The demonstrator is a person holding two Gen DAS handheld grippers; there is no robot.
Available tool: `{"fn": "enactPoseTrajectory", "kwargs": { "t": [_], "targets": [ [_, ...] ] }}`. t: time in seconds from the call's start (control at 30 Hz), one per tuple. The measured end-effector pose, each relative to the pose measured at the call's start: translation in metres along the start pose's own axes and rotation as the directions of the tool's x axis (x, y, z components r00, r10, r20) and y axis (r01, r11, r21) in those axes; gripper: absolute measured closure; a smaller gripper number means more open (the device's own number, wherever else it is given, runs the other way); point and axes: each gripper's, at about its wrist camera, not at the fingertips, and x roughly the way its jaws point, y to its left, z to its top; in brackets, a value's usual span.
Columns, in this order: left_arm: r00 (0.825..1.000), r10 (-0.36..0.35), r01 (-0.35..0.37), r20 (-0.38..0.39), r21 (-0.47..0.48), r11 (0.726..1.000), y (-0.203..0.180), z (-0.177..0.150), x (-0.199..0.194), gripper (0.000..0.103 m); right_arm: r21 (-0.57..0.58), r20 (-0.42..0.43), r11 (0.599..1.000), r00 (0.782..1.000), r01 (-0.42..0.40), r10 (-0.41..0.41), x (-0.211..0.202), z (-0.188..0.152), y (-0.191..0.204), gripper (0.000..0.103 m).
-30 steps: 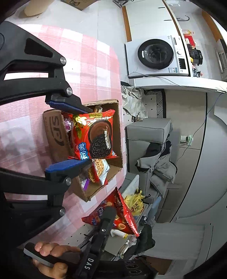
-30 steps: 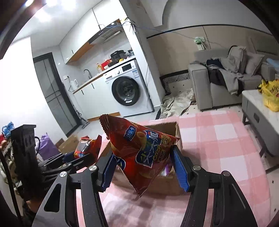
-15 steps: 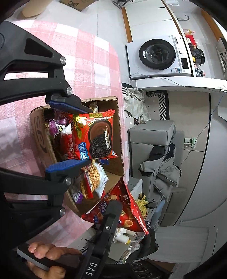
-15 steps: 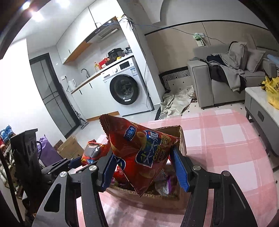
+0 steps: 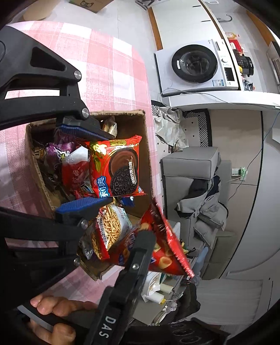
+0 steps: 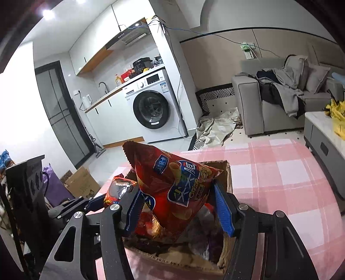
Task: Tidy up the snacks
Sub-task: 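Carry the red Oreo pack and red chip bag over the box, then open both grippers to drop the packs into the box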
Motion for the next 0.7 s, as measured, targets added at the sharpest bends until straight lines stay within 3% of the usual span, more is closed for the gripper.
{"fn": "enactPoseTrajectory", "kwargs": {
  "t": [0.17, 0.7],
  "targets": [
    [0.999, -0.019, 0.019, -0.039, 0.002, 1.000, -0.004, -0.002, 0.023, 0.058, -0.029, -0.030, 0.999, 0.999, 0.043, -0.044, 0.018, -0.005, -0.005, 0.042],
    [0.999, -0.012, 0.013, -0.049, 0.017, 1.000, -0.004, -0.002, 0.049, 0.057, -0.071, -0.067, 0.997, 0.998, 0.010, -0.015, 0.030, -0.007, -0.007, 0.042]
  ]
}}
